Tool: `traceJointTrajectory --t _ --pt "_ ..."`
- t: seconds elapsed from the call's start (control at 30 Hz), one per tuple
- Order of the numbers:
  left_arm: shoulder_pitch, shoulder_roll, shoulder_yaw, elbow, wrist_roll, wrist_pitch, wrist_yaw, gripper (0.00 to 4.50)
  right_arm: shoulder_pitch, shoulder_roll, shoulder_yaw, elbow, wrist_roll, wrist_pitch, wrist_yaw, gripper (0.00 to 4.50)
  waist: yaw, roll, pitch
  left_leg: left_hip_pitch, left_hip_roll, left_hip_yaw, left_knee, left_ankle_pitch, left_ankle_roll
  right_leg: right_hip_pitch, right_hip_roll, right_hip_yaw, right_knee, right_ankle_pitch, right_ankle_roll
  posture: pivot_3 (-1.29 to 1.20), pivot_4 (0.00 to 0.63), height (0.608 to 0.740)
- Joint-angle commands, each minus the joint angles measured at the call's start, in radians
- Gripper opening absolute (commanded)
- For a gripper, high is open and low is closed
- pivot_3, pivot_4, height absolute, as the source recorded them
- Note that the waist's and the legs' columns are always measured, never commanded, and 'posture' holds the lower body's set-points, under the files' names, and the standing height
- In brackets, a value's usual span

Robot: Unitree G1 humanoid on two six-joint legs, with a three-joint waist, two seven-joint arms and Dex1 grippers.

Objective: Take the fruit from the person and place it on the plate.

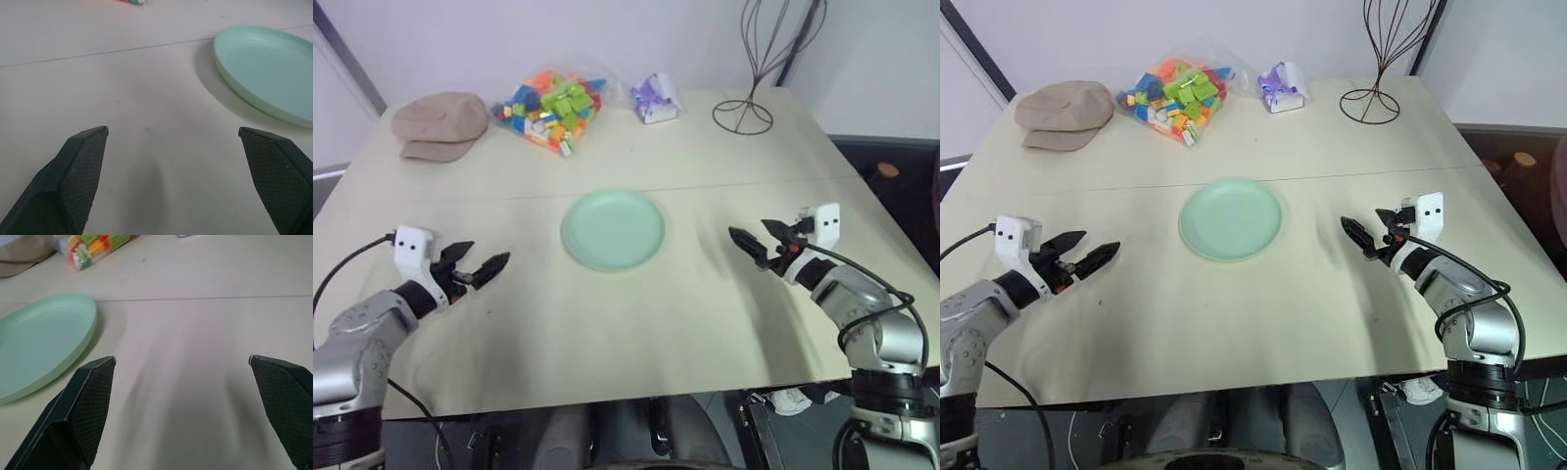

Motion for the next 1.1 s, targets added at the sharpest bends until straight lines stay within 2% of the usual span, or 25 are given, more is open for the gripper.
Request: traceJointTrajectory --t 0.03,0.3,1.1 --pt "-0.035 0.011 0.022 -0.015 0.001 -0.028 0.016 4.5 0.001 -0.019 -0.017 -0.055 0.026 0.009 0.02 4.46 -0.001 0.0 0.0 0.0 0.0 0.0 0.0 0.0 0.0 0.0 0.0 0.0 0.0 0.0 0.0 0.0 0.15 0.74" --pt "-0.055 0.016 -0.003 0.012 0.025 -0.051 0.011 4.5 0.039 -0.012 -0.023 -0.095 0.03 0.012 0.007 4.46 -0.005 0.0 0.0 0.0 0.0 0.0 0.0 0.0 0.0 0.0 0.001 0.0 0.0 0.002 0.004 0.0 0.15 0.74" --pt "-0.101 0.036 -0.024 0.046 0.039 -0.063 -0.013 4.5 0.06 0.01 -0.023 -0.11 0.019 -0.017 -0.029 4.46 -0.003 0.0 0.0 0.0 0.0 0.0 0.0 0.0 0.0 0.0 0.001 0.0 0.0 0.0 0.001 0.0 0.15 0.74"
